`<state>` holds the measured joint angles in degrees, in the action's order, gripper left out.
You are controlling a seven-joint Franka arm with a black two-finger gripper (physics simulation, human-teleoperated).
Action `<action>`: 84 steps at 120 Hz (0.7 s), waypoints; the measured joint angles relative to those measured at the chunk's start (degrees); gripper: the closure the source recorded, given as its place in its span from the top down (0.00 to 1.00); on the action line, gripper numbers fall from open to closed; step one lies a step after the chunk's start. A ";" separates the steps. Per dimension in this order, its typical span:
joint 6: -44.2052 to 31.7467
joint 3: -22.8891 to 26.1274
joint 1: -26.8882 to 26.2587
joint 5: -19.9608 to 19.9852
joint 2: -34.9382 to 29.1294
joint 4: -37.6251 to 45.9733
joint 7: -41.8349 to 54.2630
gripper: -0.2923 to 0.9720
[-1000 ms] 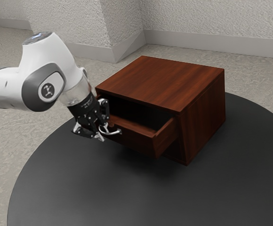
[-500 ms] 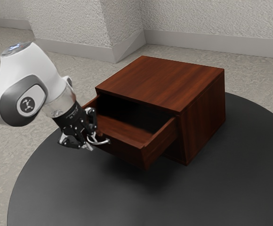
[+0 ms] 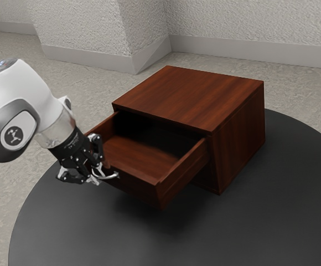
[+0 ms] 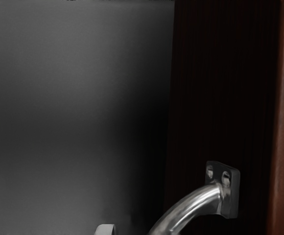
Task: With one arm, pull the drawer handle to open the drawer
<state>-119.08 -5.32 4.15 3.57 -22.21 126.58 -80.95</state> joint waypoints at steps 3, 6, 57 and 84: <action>-0.06 0.00 0.07 0.00 -0.45 0.37 -0.01 0.28; -0.12 0.01 0.12 0.00 -0.84 0.71 -0.02 0.28; -0.50 0.02 0.96 0.11 -3.03 2.11 -0.12 0.28; -1.24 0.04 1.33 -0.27 -6.16 2.05 0.06 0.29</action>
<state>-120.32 -5.28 5.48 3.29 -28.37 128.63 -80.89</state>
